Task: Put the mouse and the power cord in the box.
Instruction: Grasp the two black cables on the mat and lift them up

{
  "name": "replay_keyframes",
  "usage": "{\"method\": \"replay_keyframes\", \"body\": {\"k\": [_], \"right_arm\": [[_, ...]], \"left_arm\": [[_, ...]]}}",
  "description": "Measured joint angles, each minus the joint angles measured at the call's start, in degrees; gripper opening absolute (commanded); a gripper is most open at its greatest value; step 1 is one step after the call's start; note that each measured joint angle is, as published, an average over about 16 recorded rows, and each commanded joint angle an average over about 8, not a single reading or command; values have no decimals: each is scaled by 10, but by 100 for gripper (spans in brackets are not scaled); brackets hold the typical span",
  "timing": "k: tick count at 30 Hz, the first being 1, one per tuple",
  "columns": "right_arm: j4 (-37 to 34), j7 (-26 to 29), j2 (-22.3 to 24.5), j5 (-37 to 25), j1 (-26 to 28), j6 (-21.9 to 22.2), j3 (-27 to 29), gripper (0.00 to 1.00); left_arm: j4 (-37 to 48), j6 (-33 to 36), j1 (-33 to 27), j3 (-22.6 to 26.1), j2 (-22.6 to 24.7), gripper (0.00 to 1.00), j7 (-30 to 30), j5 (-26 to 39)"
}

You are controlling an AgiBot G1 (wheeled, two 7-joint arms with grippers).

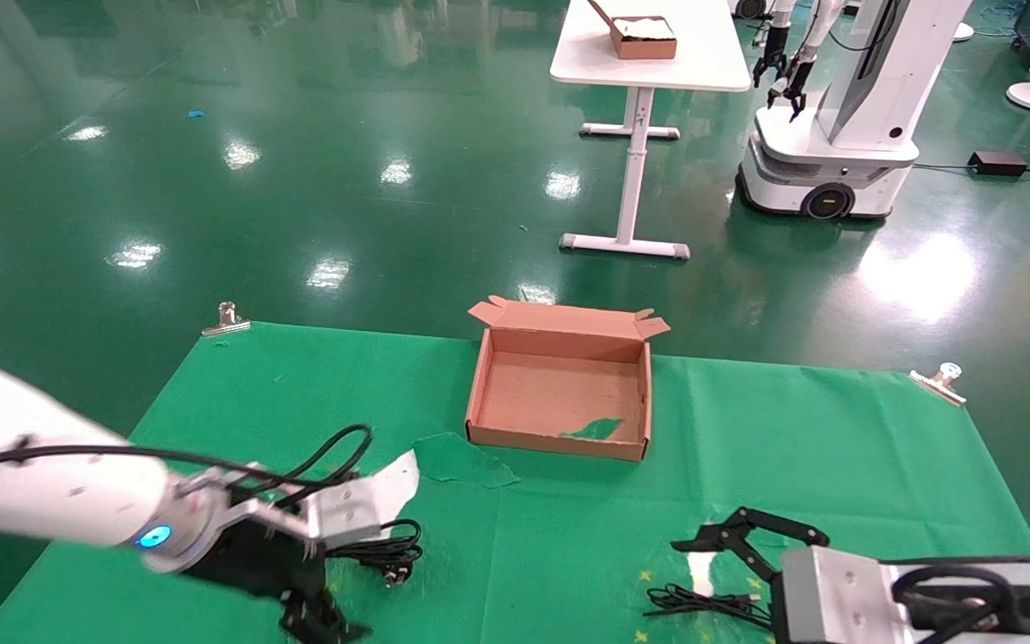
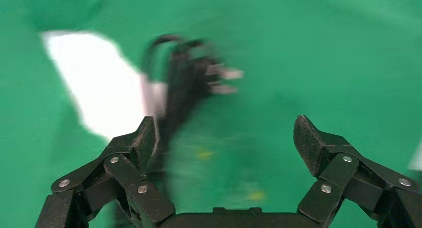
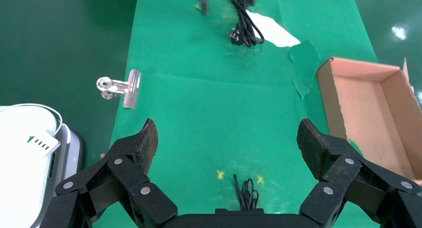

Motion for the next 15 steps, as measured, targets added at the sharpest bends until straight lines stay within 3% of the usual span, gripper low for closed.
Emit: {"method": "replay_keyframes", "body": {"k": [7,15], "right_arm": [[2,5,10,4,-1,-1,4,100],[3,5,13,2,-1,-1,4,100]], "left_arm": [[87,-56,-30,42,71,100,-3,102],[168,-101,-46,67,120,100,8,157]]}}
